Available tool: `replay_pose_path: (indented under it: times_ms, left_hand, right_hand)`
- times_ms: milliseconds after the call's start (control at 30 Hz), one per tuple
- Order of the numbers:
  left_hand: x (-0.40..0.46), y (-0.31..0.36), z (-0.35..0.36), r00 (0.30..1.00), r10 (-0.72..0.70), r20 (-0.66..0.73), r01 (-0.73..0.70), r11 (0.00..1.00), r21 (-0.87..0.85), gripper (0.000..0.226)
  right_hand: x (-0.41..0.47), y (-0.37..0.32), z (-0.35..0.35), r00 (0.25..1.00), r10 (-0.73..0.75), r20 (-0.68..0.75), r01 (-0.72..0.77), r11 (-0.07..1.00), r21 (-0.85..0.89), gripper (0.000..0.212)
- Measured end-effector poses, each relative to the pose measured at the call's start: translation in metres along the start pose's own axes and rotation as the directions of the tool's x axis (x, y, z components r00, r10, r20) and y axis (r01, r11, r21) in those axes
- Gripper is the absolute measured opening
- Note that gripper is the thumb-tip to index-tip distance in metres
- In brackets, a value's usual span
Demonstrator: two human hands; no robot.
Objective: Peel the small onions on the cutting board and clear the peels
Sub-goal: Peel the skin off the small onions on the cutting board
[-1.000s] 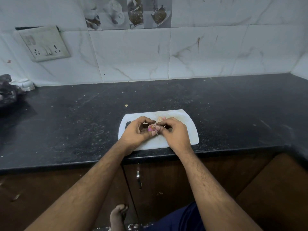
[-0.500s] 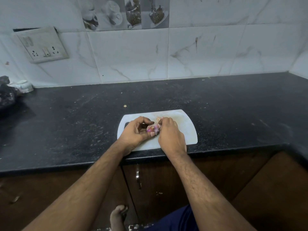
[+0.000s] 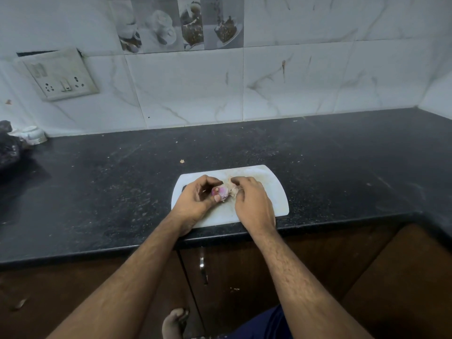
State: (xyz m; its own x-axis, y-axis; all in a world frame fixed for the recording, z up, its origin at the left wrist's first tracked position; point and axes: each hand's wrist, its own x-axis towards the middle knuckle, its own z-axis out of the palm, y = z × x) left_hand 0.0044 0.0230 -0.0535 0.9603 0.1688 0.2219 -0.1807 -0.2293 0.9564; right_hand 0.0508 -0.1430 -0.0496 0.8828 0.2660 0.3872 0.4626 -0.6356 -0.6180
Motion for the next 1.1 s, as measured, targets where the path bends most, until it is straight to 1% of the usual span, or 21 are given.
replay_pose_path:
  times_ms: [33,100,167,200,267,300,433,533,667,800,933,1100]
  left_hand:
    - [0.000,-0.001,0.000,1.000,0.014,0.002,-0.014,0.999,0.040,0.027]
    - [0.000,-0.001,0.001,1.000,0.021,0.014,-0.023,0.993,0.120,0.026]
    - [-0.001,0.000,0.002,1.000,0.028,0.011,-0.029,0.983,0.181,0.029]
    - [-0.003,0.001,0.003,0.999,0.054,0.008,-0.054,0.969,0.240,0.032]
    - [-0.006,0.003,0.007,0.992,0.127,0.011,-0.121,0.909,0.400,0.038]
    - [-0.008,0.004,0.009,0.988,0.155,0.010,-0.143,0.880,0.453,0.041]
    - [-0.015,0.004,0.009,0.983,0.186,-0.006,-0.153,0.828,0.539,0.038]
    - [-0.020,0.005,0.007,0.988,0.151,-0.001,-0.126,0.826,0.549,0.034]
    - [-0.022,0.003,0.009,0.987,0.159,-0.026,-0.122,0.847,0.518,0.030]
    - [-0.021,-0.002,0.006,0.989,0.148,-0.032,-0.115,0.873,0.473,0.032]
    - [-0.019,-0.005,0.005,0.989,0.146,-0.018,-0.123,0.888,0.443,0.036]
    - [-0.020,-0.003,0.005,0.993,0.120,-0.016,-0.105,0.924,0.368,0.038]
  right_hand:
    - [0.000,-0.001,-0.001,1.000,-0.011,0.021,0.011,1.000,0.017,0.033]
    - [0.001,-0.001,-0.001,0.998,-0.019,0.060,0.018,1.000,0.008,0.034]
    - [0.001,-0.001,0.000,0.994,-0.043,0.103,0.052,0.995,-0.080,0.032]
    - [0.001,-0.001,0.000,0.992,-0.049,0.120,0.064,0.991,-0.121,0.032]
    - [0.002,-0.002,0.001,0.988,-0.044,0.146,0.068,0.984,-0.167,0.033]
    - [0.002,-0.002,0.001,0.986,-0.044,0.159,0.072,0.981,-0.178,0.034]
    - [0.003,0.000,0.001,0.978,-0.079,0.195,0.108,0.984,-0.145,0.033]
    - [0.001,0.001,-0.001,0.972,-0.115,0.204,0.138,0.985,-0.104,0.033]
    - [-0.003,0.003,-0.001,0.975,-0.158,0.156,0.172,0.982,-0.082,0.030]
    - [-0.005,0.001,-0.002,0.978,-0.165,0.127,0.174,0.982,-0.067,0.029]
    - [-0.005,0.000,-0.003,0.986,-0.128,0.110,0.136,0.988,-0.070,0.027]
    - [-0.006,-0.001,-0.006,0.994,-0.029,0.107,0.027,0.999,0.022,0.028]
